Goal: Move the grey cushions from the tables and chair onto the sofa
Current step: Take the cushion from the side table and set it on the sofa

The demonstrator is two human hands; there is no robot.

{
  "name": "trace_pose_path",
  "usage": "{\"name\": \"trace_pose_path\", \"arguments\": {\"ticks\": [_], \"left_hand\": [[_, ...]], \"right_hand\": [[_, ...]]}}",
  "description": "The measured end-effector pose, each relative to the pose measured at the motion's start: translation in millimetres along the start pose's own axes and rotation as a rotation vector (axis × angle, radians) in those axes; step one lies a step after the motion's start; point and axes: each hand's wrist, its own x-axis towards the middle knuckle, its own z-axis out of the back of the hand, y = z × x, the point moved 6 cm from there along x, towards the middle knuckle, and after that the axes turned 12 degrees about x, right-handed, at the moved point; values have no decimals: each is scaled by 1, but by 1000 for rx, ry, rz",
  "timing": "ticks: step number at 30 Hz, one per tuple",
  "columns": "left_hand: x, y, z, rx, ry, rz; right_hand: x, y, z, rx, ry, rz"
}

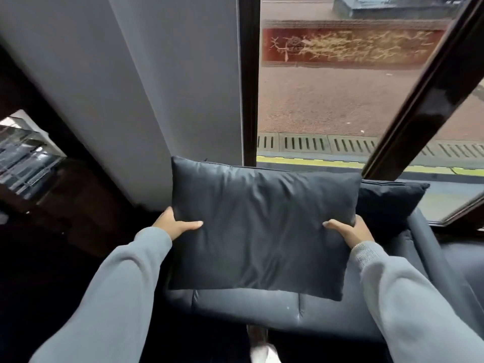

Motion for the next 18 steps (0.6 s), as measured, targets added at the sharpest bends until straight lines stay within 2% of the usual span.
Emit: {"name": "trace_pose_path", "arguments": {"ticks": [9,13,16,18], "left_hand": [[251,18,-70,-41,-34,224],[321,41,-120,-99,80,323],[356,50,-150,-114,85,316],[372,57,-157,-111,11,354]], "right_hand": [[245,-75,-103,62,-7,-182],[313,-122,-132,97,-3,-143],[336,-152,-148,98,23,-158],[345,-162,-159,63,57,-144]]}}
